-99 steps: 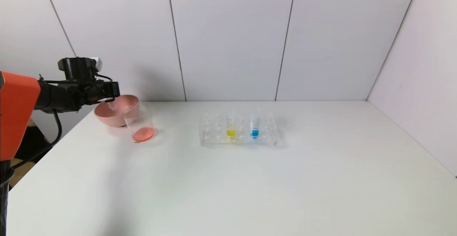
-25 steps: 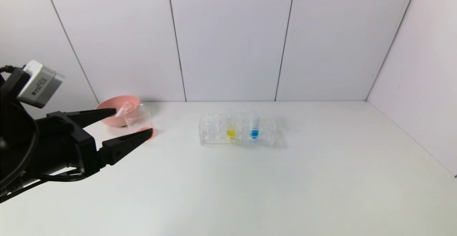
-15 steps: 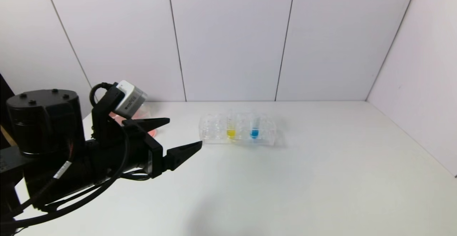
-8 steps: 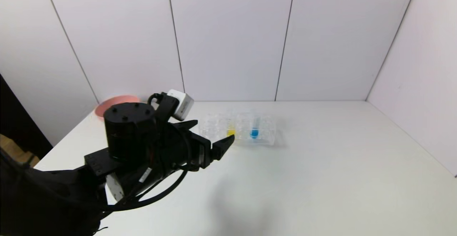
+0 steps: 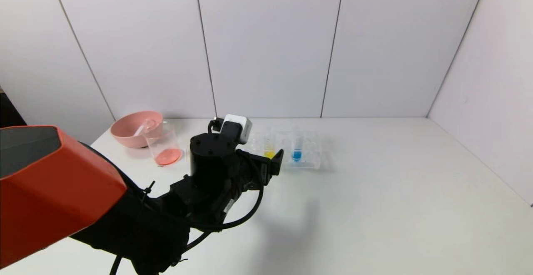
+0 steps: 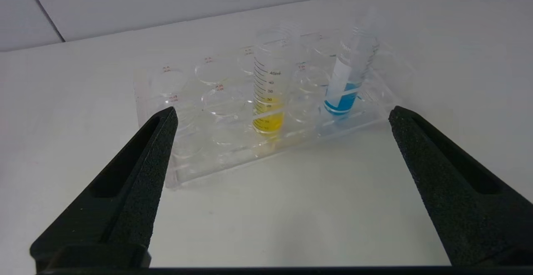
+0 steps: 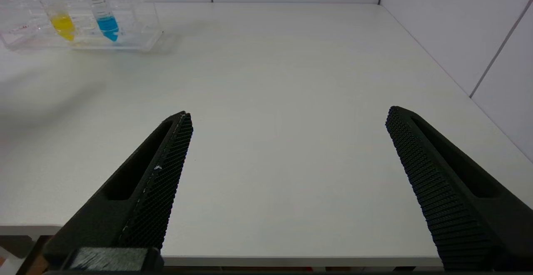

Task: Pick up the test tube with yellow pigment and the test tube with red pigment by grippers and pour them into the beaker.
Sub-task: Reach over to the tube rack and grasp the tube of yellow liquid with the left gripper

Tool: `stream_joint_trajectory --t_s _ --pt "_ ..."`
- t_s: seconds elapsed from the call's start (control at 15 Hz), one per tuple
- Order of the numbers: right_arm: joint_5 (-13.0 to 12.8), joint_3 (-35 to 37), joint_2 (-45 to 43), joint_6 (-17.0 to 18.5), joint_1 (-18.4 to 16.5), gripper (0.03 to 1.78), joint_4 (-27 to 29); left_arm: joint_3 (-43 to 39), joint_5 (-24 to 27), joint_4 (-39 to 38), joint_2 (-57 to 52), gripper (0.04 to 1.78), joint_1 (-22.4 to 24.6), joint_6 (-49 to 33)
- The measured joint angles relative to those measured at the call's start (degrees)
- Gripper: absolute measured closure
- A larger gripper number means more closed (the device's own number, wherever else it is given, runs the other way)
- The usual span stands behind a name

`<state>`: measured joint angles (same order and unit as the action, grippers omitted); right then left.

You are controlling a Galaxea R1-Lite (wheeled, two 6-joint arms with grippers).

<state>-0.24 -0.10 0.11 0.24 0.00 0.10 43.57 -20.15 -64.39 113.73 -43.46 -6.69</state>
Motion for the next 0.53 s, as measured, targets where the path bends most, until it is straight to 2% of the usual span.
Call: stream_joint_trajectory --t_s 0.2,0.53 --pt "0.0 0.0 0.0 0.0 0.0 0.11 0.0 3.0 -3.3 -1.6 3.8 0.05 -0.3 0.2" --pt "0.0 0.0 0.0 0.0 0.0 0.11 0.0 8.2 -4.1 -2.0 8.8 0.05 -0.2 0.3"
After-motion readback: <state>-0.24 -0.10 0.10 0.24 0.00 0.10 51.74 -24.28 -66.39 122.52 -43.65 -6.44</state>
